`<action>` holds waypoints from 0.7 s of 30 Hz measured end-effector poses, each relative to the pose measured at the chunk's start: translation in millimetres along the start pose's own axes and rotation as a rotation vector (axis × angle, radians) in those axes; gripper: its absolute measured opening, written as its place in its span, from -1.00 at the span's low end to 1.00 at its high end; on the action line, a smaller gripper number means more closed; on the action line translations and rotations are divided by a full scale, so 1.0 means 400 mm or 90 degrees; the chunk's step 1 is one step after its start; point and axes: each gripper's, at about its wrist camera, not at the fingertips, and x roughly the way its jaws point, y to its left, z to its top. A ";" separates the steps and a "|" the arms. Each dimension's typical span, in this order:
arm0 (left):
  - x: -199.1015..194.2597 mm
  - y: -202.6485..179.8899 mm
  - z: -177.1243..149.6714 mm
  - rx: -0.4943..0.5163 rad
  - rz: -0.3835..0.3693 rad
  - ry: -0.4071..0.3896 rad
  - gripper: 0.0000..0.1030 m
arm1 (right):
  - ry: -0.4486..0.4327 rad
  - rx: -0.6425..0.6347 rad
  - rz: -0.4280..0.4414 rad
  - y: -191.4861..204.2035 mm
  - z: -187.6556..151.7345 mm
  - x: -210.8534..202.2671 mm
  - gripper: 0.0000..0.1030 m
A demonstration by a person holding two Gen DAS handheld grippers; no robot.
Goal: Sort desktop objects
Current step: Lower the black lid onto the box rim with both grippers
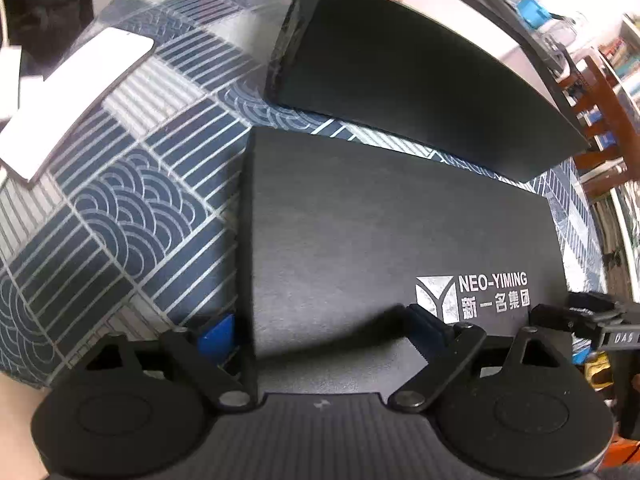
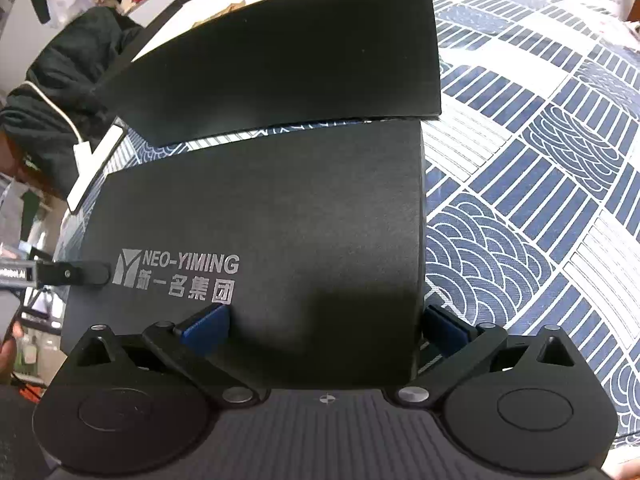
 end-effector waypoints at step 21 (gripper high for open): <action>-0.137 -0.123 0.034 0.106 0.081 -0.012 1.00 | -0.013 -0.037 -0.002 0.058 -0.019 -0.119 1.00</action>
